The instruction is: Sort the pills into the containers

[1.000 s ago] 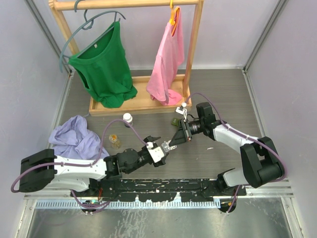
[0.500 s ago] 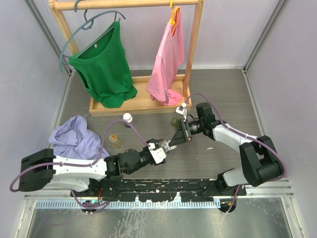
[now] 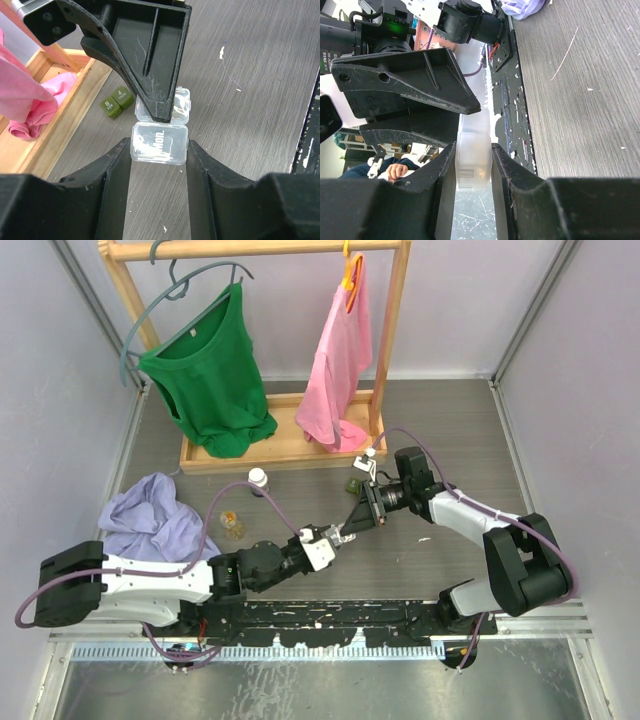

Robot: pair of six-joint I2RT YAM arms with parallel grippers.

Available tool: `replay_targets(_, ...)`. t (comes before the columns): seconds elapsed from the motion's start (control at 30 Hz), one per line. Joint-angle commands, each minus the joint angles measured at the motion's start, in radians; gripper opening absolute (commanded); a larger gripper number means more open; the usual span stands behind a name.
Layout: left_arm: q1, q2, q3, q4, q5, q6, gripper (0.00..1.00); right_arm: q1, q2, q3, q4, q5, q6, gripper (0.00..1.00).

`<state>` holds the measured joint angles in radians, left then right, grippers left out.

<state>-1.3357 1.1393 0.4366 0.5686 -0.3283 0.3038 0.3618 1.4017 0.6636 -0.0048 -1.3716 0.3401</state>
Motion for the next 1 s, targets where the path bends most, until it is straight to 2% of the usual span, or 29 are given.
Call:
replay_targets(0.0, 0.001, -0.054, 0.048, 0.01, 0.003, -0.074, 0.12, -0.002, 0.004, -0.001, 0.016, -0.013, -0.021, 0.01)
replay_targets(0.33, 0.045, -0.118, 0.028, -0.002, 0.085, -0.231, 0.11, -0.002, 0.002, -0.001, 0.011, -0.013, -0.032, 0.01)
replay_targets(0.53, 0.09, -0.161, 0.017, -0.013, 0.112, -0.323, 0.36, -0.001, 0.0, -0.001, 0.007, -0.016, -0.036, 0.01)
replay_targets(0.63, 0.096, -0.174, 0.014, -0.016, 0.107, -0.34, 0.45, -0.002, 0.0, 0.0, 0.005, -0.019, -0.039, 0.01)
replay_targets(0.83, 0.096, -0.187, 0.018, -0.021, 0.072, -0.347, 0.58, 0.0, 0.0, 0.0, 0.002, -0.019, -0.044, 0.01)
replay_targets(0.97, 0.095, -0.197, 0.027, -0.038, 0.026, -0.357, 0.59, -0.001, 0.0, 0.0, -0.001, -0.02, -0.047, 0.01)
